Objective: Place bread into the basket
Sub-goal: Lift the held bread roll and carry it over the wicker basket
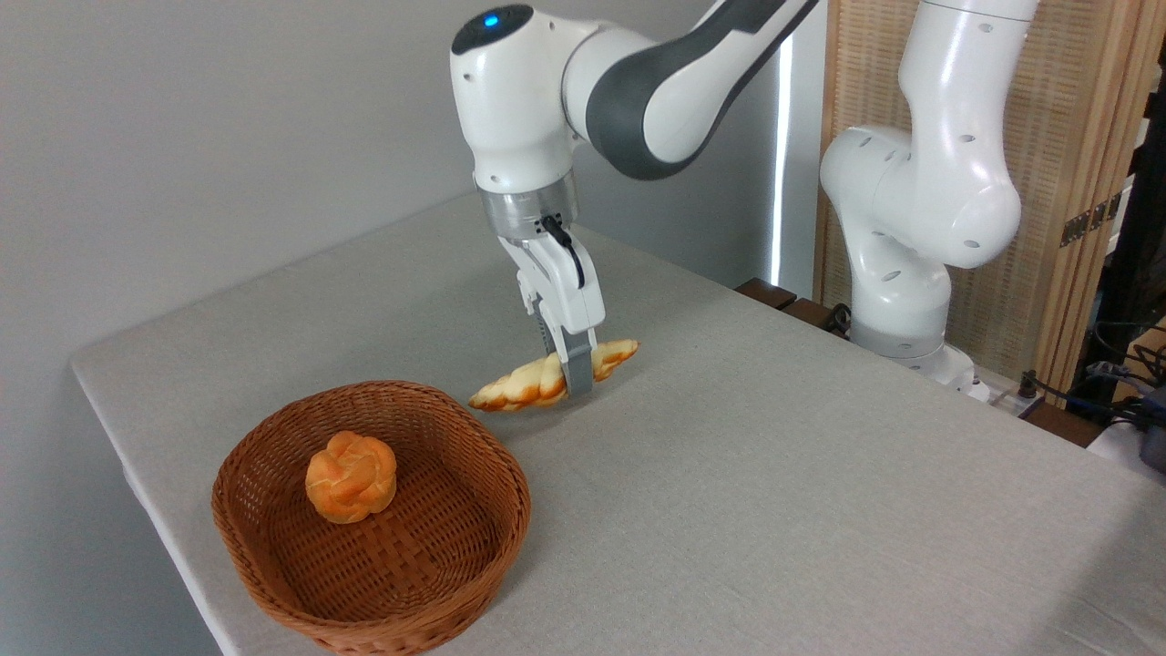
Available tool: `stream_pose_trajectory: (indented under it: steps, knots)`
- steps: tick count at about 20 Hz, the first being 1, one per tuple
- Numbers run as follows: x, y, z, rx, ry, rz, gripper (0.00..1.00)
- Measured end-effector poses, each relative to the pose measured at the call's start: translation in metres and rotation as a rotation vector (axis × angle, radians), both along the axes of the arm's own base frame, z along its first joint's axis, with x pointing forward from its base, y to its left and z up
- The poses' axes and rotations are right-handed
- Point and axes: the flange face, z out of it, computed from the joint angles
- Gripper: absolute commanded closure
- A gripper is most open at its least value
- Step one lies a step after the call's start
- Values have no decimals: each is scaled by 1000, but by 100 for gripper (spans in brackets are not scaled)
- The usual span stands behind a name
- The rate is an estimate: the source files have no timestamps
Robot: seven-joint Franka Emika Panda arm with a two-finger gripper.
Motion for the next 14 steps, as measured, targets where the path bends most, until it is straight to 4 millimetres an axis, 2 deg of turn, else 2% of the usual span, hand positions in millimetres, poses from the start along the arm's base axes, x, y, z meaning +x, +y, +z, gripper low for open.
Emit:
stream_pose_trajectory:
  steps: [3,8,11,14]
  knots:
    - [7,24,29,-18,38,-31,70]
    - [29,82,95,-69,-19,-10,69]
    - [46,87,124,-76,-76,4,68]
    - [77,79,136,-101,-115,16,66]
